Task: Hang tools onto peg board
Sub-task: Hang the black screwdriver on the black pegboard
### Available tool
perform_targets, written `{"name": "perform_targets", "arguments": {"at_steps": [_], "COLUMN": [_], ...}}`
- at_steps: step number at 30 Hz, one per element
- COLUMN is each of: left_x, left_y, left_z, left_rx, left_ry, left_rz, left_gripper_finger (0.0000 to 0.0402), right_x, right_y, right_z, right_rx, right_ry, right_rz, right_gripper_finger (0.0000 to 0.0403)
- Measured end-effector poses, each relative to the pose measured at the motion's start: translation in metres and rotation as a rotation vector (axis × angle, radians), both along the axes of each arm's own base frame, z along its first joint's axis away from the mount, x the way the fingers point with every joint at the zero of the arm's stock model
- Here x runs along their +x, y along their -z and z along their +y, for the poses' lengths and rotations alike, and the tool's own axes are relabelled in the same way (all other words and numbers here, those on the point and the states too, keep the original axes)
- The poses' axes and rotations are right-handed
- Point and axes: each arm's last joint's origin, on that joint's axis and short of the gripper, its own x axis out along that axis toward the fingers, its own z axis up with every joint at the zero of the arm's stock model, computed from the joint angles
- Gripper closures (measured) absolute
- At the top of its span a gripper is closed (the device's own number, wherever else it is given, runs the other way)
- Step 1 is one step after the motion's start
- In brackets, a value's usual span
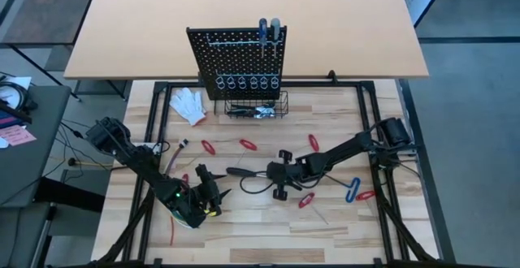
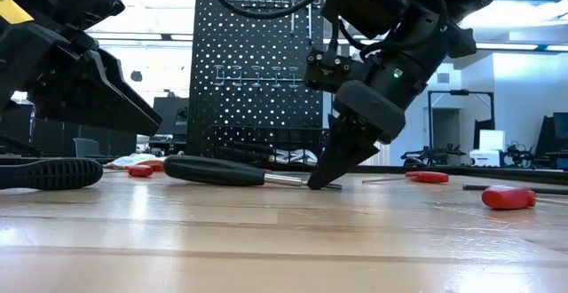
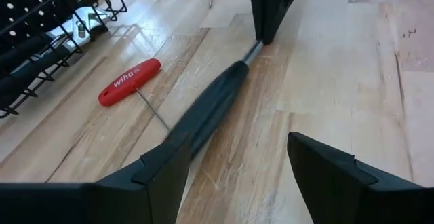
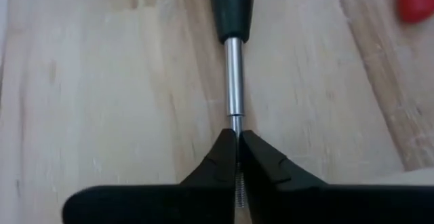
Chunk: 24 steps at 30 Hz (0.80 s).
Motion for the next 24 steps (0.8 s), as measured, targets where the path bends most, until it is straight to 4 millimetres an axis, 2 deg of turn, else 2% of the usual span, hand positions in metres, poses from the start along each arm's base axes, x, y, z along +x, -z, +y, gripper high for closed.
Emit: {"name": "perform_targets", "arguments": {"at_steps": [4,8,13,17,22,24], "left_x": [-0.002,-0.003,-0.003,-0.003,-0.003,-0.002], "left_y": [0.000,0.000,0.000,0.000,0.000,-0.001], "left_z": [-0.002,-0.004,-0.004,-0.004,-0.004,-0.005], "left_rx": [-0.005,-0.003,-0.001,0.000,0.000,-0.003], "left_ry": [0.008,0.015,0.014,0.013,0.012,0.013], "left_rz": [-0.003,-0.006,-0.007,-0.007,-0.011,-0.016], "left_gripper_finger": [0.0160,0.0160,0.0160,0.0160,0.0160,0.0160], "right_x": [-0.003,-0.006,-0.007,-0.008,-0.016,-0.014], "right_y": [0.006,0.010,0.007,-0.007,-0.014,-0.019], "right_z": [-0.004,-0.003,-0.002,-0.001,-0.003,-0.003], "right_rx": [0.066,0.112,0.112,0.107,0.059,0.036], "right_ry": [0.093,0.106,0.105,0.093,0.066,0.036], "right_rz": [-0.128,-0.268,-0.294,-0.322,-0.225,-0.240], "right_gripper_finger": [0.0399,0.0401,0.0402,0.0401,0.0402,0.0391]}}
